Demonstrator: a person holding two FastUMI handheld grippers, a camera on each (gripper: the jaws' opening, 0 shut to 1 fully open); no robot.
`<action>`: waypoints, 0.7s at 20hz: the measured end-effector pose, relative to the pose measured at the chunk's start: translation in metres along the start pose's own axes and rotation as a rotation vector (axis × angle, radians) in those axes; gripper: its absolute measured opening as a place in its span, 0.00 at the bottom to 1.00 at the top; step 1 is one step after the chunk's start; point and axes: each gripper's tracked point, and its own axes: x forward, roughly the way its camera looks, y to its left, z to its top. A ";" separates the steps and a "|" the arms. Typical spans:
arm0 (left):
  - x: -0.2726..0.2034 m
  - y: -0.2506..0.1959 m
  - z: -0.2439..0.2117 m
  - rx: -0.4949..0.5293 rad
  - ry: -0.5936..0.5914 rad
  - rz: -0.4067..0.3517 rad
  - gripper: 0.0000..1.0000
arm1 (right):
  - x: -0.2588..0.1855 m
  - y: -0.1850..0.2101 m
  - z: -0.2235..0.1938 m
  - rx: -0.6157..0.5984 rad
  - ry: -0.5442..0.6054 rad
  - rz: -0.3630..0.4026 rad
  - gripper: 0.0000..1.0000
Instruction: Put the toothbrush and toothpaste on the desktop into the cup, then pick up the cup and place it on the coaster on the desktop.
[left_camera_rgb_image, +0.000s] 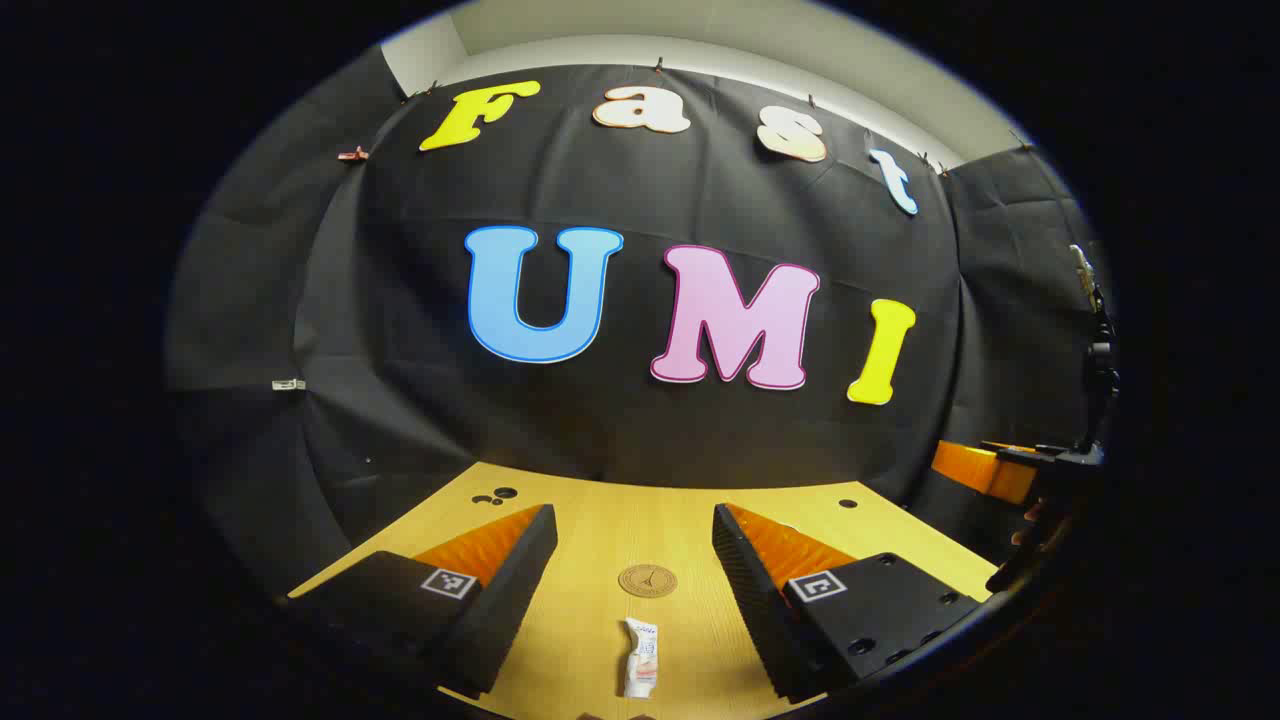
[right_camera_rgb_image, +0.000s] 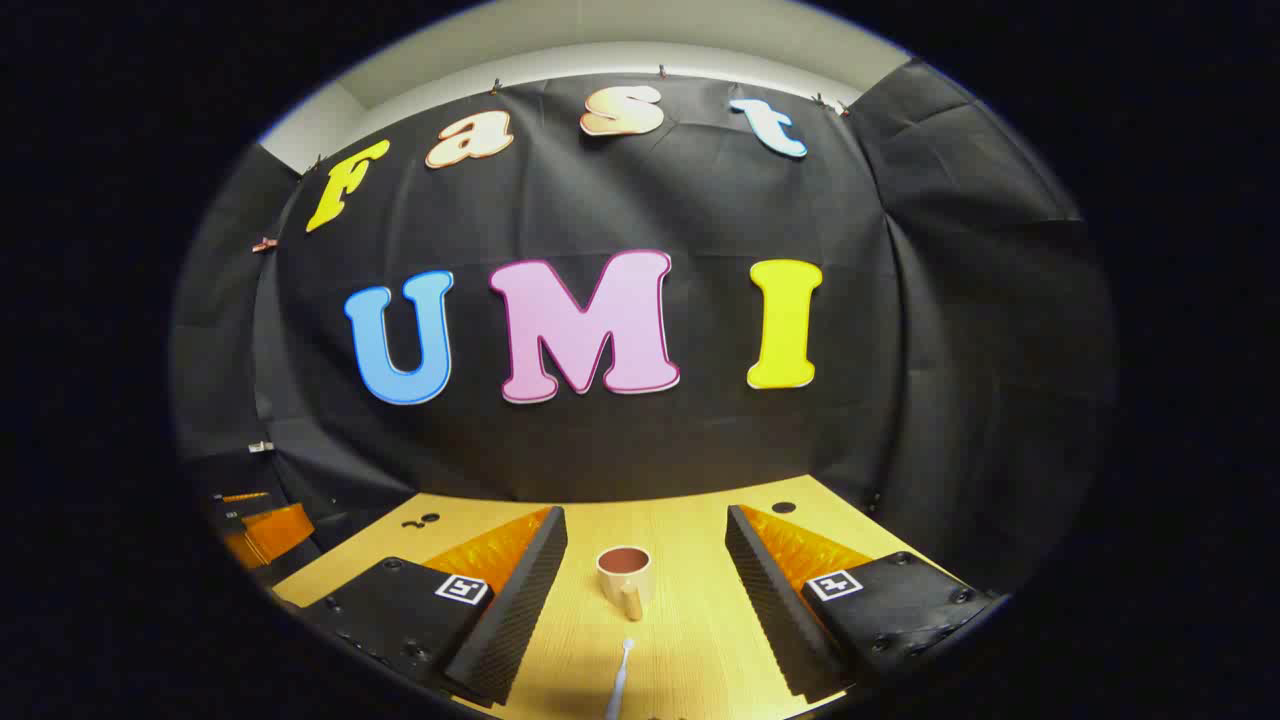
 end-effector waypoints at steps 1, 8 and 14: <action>0.000 -0.002 -0.004 0.001 0.006 0.002 0.97 | 0.002 0.000 -0.004 0.009 0.013 0.009 0.98; 0.017 -0.013 -0.014 0.016 0.036 0.004 0.97 | 0.021 0.013 -0.014 -0.020 0.039 0.089 0.98; 0.032 -0.016 -0.023 -0.003 0.064 0.008 0.97 | 0.037 0.021 -0.022 -0.049 0.061 0.140 0.98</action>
